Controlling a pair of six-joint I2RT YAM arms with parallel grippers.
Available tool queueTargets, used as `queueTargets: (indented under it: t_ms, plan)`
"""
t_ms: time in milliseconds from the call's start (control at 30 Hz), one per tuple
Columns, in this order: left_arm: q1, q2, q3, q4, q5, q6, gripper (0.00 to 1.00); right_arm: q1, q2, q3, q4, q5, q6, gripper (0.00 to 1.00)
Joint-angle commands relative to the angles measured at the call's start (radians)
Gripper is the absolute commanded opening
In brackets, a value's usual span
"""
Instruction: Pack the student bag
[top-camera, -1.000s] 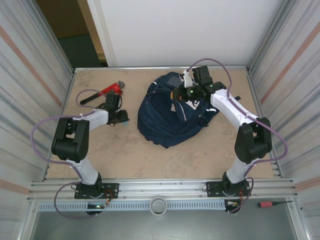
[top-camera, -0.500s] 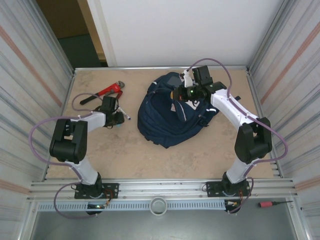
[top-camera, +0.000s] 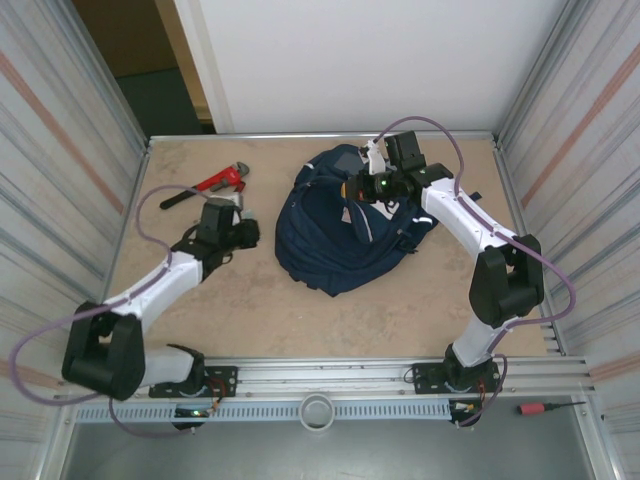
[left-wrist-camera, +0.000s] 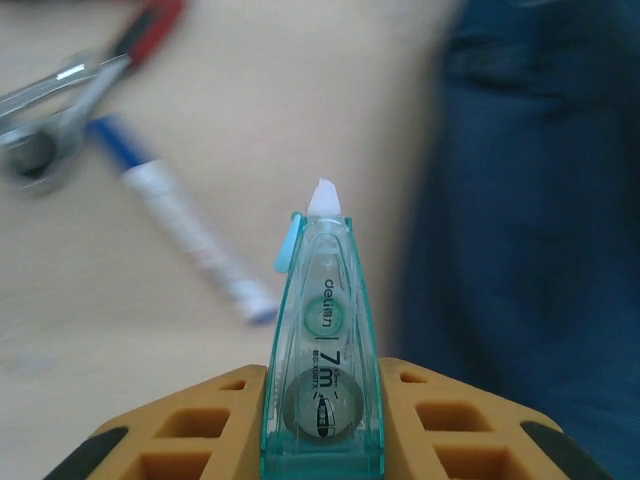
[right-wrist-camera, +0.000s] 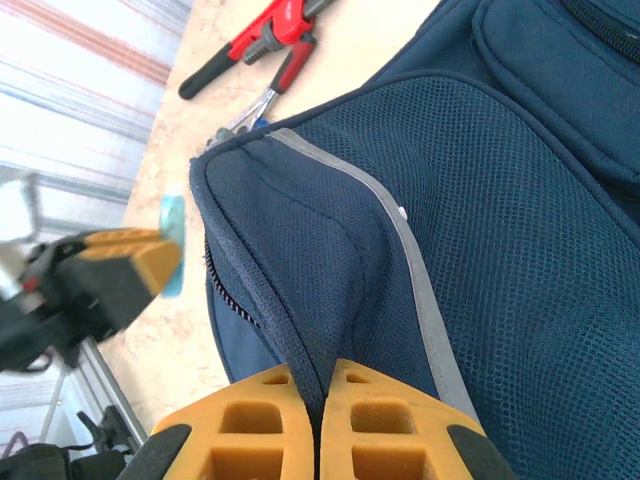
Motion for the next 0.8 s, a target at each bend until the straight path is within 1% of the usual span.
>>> queueTargets:
  t_ms: [0, 67, 133, 233, 333, 400, 500, 600, 700, 767]
  plan:
    - [-0.124, -0.019, 0.050, 0.080, 0.088, -0.079, 0.28, -0.018, -0.022, 0.038, 0.009, -0.015, -0.002, 0.00]
    - [-0.197, 0.030, 0.102, 0.126, 0.110, -0.104, 0.28, -0.017, -0.012, 0.056, 0.010, -0.035, 0.010, 0.00]
    - [-0.238, 0.101, 0.174, 0.134, 0.116, -0.110, 0.29, -0.019, -0.007, 0.069, 0.014, -0.052, 0.019, 0.00]
    - [-0.257, 0.220, 0.278, 0.147, 0.134, -0.121, 0.29, -0.019, -0.007, 0.085, 0.015, -0.055, 0.028, 0.00]
    - [-0.258, 0.324, 0.355, 0.157, 0.128, -0.134, 0.30, -0.019, -0.007, 0.094, 0.014, -0.057, 0.031, 0.00]
    - [-0.258, 0.388, 0.403, 0.162, 0.108, -0.139, 0.34, -0.019, -0.007, 0.097, 0.012, -0.059, 0.030, 0.00]
    - [-0.255, 0.448, 0.462, 0.139, 0.107, -0.136, 0.48, -0.020, -0.009, 0.095, 0.009, -0.061, 0.029, 0.00]
    - [-0.253, 0.409, 0.432, 0.149, 0.091, -0.112, 0.57, -0.020, -0.010, 0.093, 0.006, -0.063, 0.024, 0.00]
    - [-0.243, 0.308, 0.365, 0.138, 0.096, -0.053, 0.60, -0.021, -0.011, 0.087, 0.007, -0.064, 0.022, 0.00]
    - [-0.233, 0.224, 0.299, 0.119, 0.043, -0.013, 0.62, -0.020, -0.013, 0.080, 0.015, -0.067, 0.023, 0.00]
